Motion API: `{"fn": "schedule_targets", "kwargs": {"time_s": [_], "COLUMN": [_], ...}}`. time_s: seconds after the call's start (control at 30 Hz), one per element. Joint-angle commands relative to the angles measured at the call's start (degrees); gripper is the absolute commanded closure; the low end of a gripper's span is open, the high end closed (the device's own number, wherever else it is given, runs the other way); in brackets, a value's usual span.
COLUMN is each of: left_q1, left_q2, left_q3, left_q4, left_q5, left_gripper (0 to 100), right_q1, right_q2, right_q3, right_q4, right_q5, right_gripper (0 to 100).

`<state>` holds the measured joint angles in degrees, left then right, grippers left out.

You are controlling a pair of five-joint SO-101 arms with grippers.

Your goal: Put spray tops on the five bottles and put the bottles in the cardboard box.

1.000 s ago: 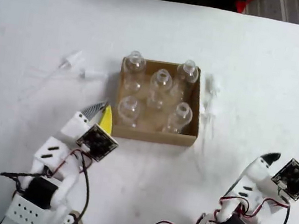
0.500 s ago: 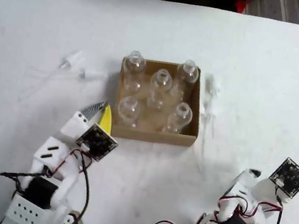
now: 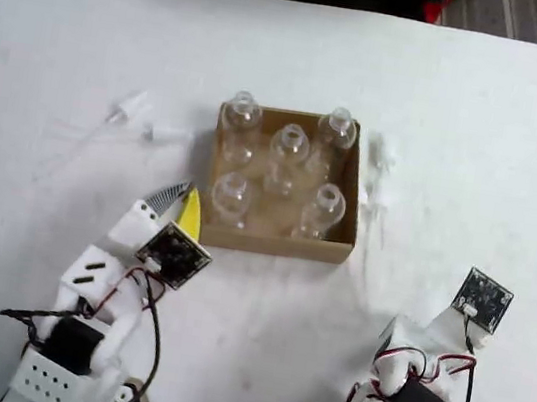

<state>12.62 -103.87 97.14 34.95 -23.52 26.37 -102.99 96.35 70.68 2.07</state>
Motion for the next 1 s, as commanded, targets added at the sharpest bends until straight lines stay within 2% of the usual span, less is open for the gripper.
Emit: {"fn": "schedule_targets", "kwargs": {"time_s": [0.0, 0.1, 0.3, 0.4, 0.63, 0.7, 0.83, 0.97], "left_q1": [-1.3, -4.7, -14.6, -18.5, -19.4, -19.1, -19.4, -19.1], "left_q2": [-0.8, -0.8, -0.8, -0.8, -0.5, -0.4, 2.7, 17.4], "left_q3": [-0.3, -1.2, -5.6, -8.4, -29.2, -35.4, -44.0, -51.8], "left_q4": [-1.5, -1.7, -1.3, -0.6, 15.6, 18.9, 21.4, 23.4], "left_q5": [-0.2, 0.5, 9.8, 11.3, 11.1, 8.2, 4.0, 2.2], "left_gripper": [98, 98, 98, 98, 98, 98, 98, 98], "right_q1": [-0.7, -0.7, -0.7, -0.7, -0.7, -0.7, -0.7, -0.7], "right_q2": [-0.2, -0.2, -0.2, -0.2, -0.2, -0.2, -0.2, -0.2], "right_q3": [0.5, 0.5, 0.5, 0.5, 0.5, 0.5, 0.5, 0.5], "right_q4": [0.4, 0.4, 0.4, 0.4, 0.5, 0.6, 0.7, 0.7], "right_q5": [0.4, 0.4, 0.4, 0.4, 0.4, 0.4, 0.4, 0.4], "right_gripper": [90.4, 90.4, 90.3, 90.3, 90.3, 90.3, 90.6, 90.6]}}
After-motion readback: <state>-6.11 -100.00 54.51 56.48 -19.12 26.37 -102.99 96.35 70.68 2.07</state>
